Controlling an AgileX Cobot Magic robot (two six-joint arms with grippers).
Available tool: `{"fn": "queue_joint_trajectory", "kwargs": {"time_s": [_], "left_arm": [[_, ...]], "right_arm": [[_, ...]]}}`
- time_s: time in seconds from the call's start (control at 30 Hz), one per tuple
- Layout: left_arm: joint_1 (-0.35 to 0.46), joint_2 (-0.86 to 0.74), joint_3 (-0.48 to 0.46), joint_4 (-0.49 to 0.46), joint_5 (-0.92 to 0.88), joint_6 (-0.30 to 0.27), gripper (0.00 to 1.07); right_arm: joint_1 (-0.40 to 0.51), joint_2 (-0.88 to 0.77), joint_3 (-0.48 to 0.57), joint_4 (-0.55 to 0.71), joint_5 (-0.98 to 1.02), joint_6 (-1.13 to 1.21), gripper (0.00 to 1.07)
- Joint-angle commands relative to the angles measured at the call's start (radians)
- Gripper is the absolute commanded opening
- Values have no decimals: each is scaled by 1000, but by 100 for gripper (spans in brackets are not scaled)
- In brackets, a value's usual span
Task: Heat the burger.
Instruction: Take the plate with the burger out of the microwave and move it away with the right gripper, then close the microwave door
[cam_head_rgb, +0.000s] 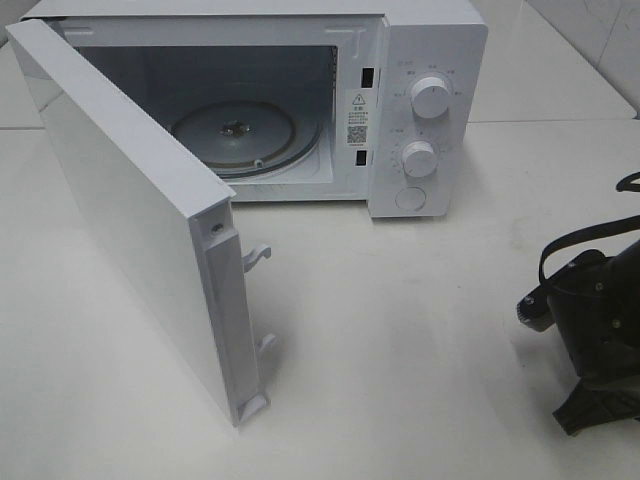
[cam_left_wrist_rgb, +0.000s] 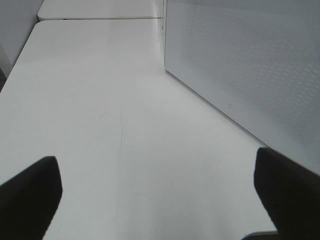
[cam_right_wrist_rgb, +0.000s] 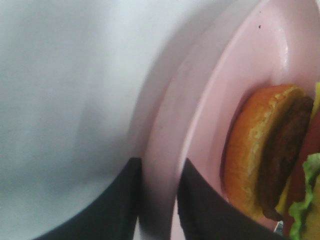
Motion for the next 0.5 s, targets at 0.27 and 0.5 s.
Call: {"fn": "queue_joint_trajectory", "kwargs": {"time_s": [0.27, 0.5], "left_arm": [[2, -4, 2, 2, -14, -3, 99], [2, -4, 2, 2, -14, -3, 99]], "right_arm": [[-1, -127, -76, 120, 127, -215, 46], [-1, -299, -112, 277, 118, -433, 50]]}}
